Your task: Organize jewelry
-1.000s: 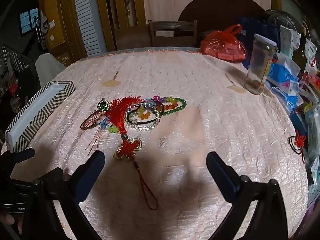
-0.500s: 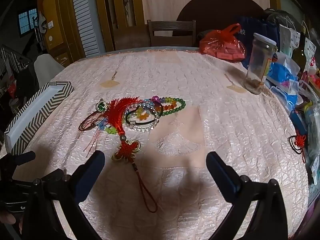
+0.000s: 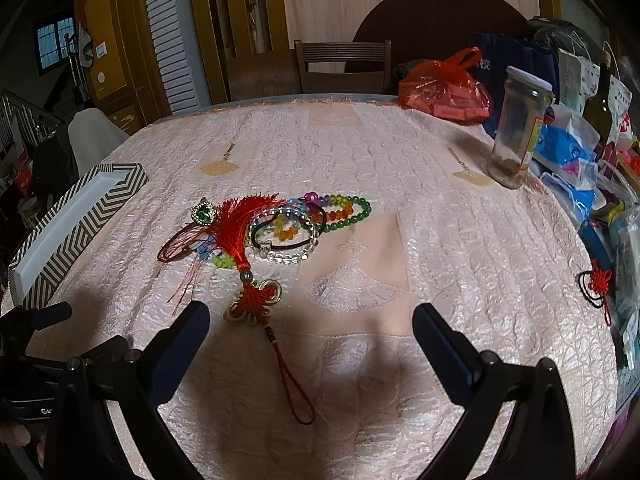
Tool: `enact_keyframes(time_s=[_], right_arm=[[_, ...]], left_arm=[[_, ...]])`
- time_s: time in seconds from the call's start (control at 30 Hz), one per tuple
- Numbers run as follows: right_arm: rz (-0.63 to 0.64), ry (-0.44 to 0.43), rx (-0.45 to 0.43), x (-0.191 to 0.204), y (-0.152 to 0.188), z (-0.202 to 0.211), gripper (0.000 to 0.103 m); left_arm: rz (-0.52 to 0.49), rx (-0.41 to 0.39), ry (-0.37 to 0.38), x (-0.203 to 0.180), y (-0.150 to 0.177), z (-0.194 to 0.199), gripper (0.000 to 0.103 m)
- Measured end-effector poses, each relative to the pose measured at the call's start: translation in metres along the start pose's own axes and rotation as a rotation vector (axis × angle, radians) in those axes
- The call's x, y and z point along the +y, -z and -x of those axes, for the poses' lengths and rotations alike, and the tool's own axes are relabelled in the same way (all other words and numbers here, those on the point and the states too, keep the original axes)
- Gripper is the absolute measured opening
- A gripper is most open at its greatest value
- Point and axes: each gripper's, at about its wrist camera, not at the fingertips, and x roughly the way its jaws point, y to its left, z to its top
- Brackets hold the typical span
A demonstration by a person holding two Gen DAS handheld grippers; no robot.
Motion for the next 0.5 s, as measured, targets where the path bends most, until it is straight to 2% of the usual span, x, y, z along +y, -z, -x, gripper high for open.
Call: enact_keyframes(time_s=[0.5], right_arm=[[0.002, 0.009, -0.004, -0.001, -0.0006, 0.0016, 0.103]], left_arm=[[-0.004, -0.007, -0.011, -0.0016, -0.0042, 0.0042, 0.103]])
